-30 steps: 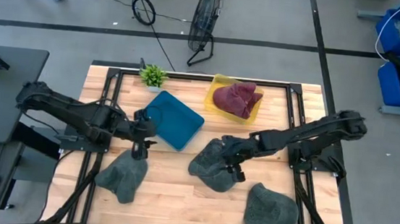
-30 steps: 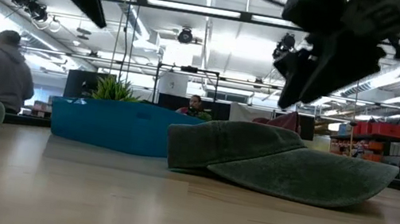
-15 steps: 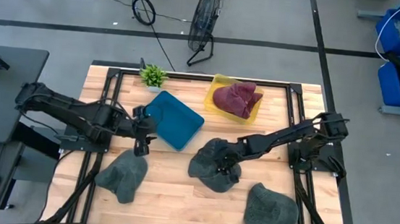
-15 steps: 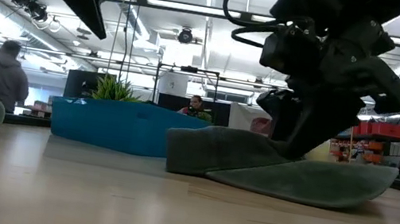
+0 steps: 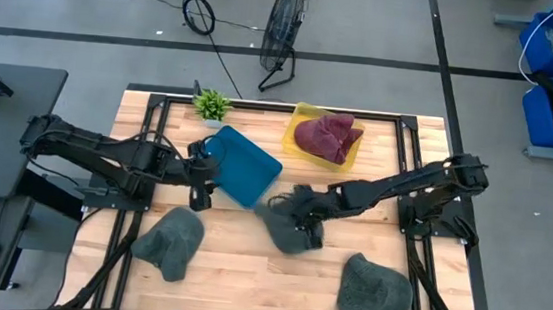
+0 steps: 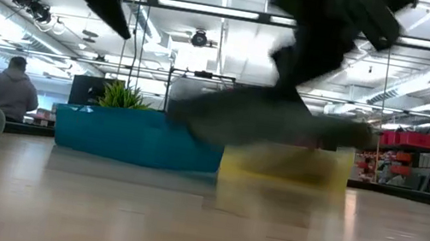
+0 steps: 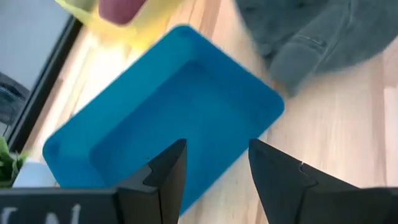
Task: Pick & Place hat
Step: Put the middle black cap into the blue bin, then put the right black cap into the blue bin
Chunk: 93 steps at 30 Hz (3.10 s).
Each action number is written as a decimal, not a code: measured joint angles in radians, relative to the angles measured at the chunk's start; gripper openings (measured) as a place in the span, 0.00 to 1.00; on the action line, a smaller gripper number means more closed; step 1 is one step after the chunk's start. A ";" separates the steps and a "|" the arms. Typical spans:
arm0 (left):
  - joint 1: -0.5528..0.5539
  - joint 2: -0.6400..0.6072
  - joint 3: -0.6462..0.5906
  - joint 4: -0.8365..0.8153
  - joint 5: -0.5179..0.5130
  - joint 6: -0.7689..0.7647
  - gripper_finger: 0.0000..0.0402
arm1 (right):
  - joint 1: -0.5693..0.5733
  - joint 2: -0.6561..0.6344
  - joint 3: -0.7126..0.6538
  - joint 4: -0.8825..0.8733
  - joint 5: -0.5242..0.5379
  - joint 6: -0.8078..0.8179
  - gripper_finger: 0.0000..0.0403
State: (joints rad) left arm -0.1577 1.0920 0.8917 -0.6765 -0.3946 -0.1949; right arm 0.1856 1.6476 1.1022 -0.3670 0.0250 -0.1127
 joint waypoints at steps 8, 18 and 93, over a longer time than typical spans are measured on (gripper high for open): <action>-0.014 -0.013 0.000 0.084 -0.037 0.009 0.44 | -0.063 -0.012 0.165 0.225 0.430 -0.470 0.02; -0.115 -0.152 0.002 0.114 -0.275 0.050 0.44 | -0.267 0.179 0.142 0.630 -0.014 -0.609 0.01; -0.131 -0.202 0.001 0.027 -0.294 -0.130 0.44 | 0.428 -0.173 -0.081 -0.678 -0.402 1.606 0.34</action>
State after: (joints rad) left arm -0.2890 0.8898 0.8925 -0.6490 -0.6883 -0.3245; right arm 0.6133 1.4742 1.0214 -1.0453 -0.3767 1.4936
